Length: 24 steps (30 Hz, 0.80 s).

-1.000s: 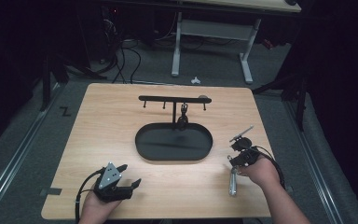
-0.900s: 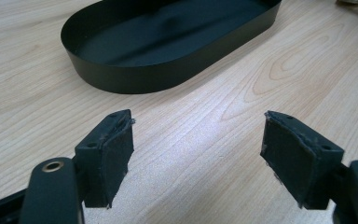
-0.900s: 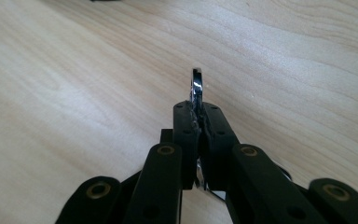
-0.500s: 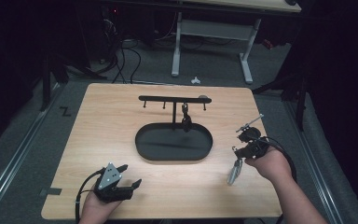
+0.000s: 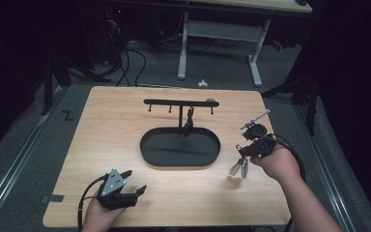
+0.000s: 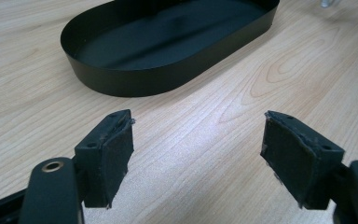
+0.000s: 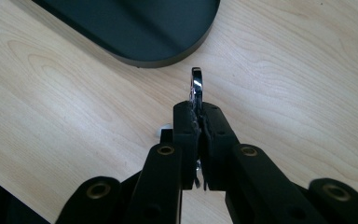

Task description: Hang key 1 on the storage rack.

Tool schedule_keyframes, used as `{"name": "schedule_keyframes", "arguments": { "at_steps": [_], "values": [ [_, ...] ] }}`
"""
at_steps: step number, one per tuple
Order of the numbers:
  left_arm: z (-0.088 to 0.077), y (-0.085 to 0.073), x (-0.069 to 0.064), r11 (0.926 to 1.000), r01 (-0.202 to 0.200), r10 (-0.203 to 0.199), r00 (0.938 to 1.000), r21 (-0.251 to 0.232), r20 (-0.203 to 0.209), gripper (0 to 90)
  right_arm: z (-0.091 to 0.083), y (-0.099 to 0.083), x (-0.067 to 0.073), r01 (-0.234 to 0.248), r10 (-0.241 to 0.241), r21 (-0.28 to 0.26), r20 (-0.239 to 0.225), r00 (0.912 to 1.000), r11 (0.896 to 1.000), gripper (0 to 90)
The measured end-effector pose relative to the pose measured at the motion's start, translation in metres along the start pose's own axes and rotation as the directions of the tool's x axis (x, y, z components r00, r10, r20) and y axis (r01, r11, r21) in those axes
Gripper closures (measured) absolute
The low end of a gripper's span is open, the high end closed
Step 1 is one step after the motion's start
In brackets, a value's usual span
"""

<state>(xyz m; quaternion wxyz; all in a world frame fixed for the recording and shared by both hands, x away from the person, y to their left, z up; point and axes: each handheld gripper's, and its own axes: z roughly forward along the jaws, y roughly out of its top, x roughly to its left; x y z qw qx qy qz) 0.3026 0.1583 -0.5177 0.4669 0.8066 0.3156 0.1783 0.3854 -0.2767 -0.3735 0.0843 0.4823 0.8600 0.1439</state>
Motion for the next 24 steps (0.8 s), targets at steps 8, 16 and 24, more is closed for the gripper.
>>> {"name": "schedule_keyframes", "arguments": {
  "at_steps": [8,16,24],
  "values": [
    [-0.001,0.0,0.001,1.0,-0.001,0.001,1.0,-0.002,-0.004,25.2,-0.003,0.009,0.002,0.008,-0.008,-0.003,0.004,1.0,1.0,86.3],
    [-0.002,0.0,0.002,1.0,0.0,0.0,1.0,0.001,-0.003,25.3,-0.008,0.02,0.006,0.024,-0.024,-0.002,0.002,0.9997,1.0,86.3],
    [-0.004,-0.001,0.002,1.0,0.002,-0.002,0.9999,-0.003,-0.011,25.3,-0.011,0.03,0.009,0.032,-0.032,-0.002,0.009,0.9994,0.999,86.3]
  ]
}}
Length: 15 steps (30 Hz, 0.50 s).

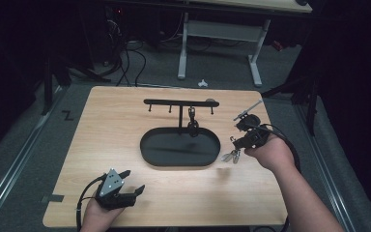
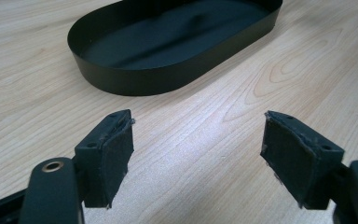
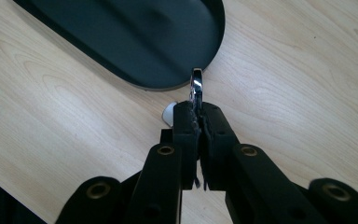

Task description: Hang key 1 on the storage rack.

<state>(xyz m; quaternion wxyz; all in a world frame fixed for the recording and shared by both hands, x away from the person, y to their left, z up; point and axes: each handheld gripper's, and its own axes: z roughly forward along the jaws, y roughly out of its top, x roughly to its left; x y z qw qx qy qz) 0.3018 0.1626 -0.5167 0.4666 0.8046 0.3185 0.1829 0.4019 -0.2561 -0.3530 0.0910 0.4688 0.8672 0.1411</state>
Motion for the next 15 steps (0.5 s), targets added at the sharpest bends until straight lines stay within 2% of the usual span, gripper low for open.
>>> {"name": "schedule_keyframes", "arguments": {
  "at_steps": [15],
  "values": [
    [-0.002,-0.001,0.001,1.0,0.003,-0.003,1.0,0.004,-0.003,25.3,-0.015,0.027,0.002,0.013,-0.012,-0.038,0.015,0.9998,0.999,86.3]
  ]
}}
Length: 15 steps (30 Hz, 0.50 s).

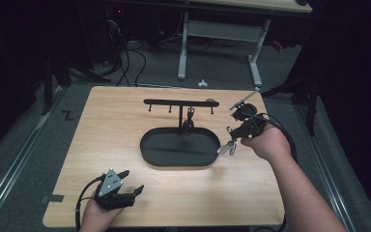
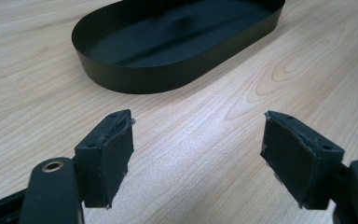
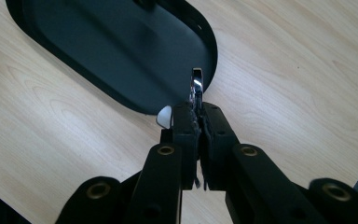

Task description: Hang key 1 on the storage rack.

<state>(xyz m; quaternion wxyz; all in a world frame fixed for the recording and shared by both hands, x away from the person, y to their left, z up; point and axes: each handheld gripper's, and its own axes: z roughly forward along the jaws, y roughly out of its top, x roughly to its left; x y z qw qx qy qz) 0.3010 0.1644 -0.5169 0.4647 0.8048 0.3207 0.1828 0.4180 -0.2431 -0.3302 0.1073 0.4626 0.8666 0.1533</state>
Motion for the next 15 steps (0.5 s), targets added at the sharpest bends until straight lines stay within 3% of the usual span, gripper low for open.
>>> {"name": "schedule_keyframes", "arguments": {
  "at_steps": [15],
  "values": [
    [-0.002,-0.001,0.003,1.0,0.009,-0.009,1.0,-0.004,-0.004,25.3,0.001,0.032,0.005,0.018,-0.018,-0.016,0.003,0.9998,1.0,86.3]
  ]
}}
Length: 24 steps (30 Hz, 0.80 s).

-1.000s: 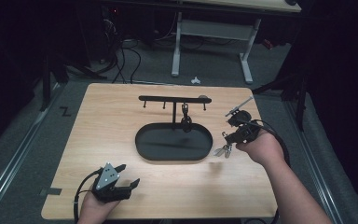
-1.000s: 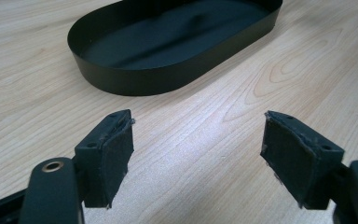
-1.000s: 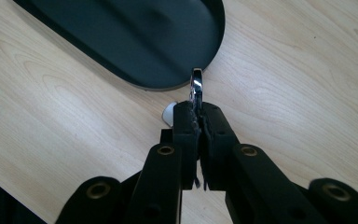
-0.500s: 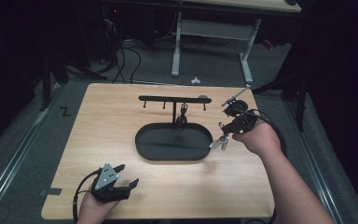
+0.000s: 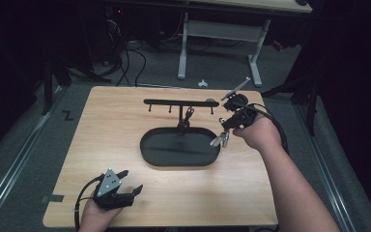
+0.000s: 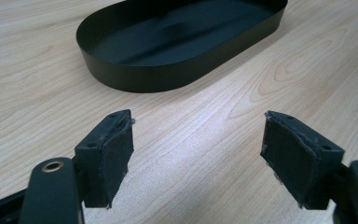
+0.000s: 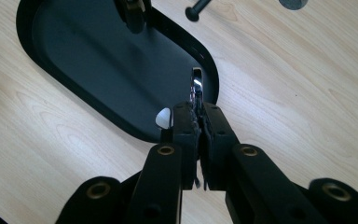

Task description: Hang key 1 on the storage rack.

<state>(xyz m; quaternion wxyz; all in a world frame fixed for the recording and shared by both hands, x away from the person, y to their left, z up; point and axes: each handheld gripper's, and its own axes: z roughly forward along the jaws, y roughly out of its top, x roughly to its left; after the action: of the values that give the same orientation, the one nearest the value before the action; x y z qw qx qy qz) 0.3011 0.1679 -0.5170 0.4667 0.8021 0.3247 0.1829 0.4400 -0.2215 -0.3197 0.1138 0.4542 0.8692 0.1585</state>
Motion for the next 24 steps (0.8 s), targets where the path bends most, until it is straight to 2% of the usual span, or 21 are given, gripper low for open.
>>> {"name": "schedule_keyframes", "arguments": {
  "at_steps": [4,10,13,15,24],
  "values": [
    [0.0,0.0,0.0,1.0,0.004,-0.004,1.0,-0.003,-0.001,25.3,0.004,0.008,0.004,0.013,-0.013,-0.002,-0.002,0.9999,1.0,86.3],
    [0.0,-0.001,0.001,1.0,0.001,-0.001,1.0,0.005,0.0,25.3,0.008,0.021,0.009,-0.003,0.003,-0.012,-0.031,0.9995,1.0,86.3],
    [0.0,-0.001,0.001,1.0,0.001,-0.001,1.0,0.006,-0.001,25.3,0.01,0.025,0.007,0.015,-0.016,-0.013,-0.031,0.9994,1.0,86.3],
    [0.0,-0.002,0.001,1.0,0.004,-0.004,1.0,0.006,0.0,25.2,0.013,0.027,0.0,-0.017,0.016,-0.016,-0.05,0.9986,1.0,86.2],
    [0.0,-0.003,0.002,0.9999,0.006,-0.006,1.0,0.009,-0.001,25.3,0.019,0.03,-0.008,-0.03,0.029,-0.02,-0.063,0.9976,0.999,86.0]
  ]
}}
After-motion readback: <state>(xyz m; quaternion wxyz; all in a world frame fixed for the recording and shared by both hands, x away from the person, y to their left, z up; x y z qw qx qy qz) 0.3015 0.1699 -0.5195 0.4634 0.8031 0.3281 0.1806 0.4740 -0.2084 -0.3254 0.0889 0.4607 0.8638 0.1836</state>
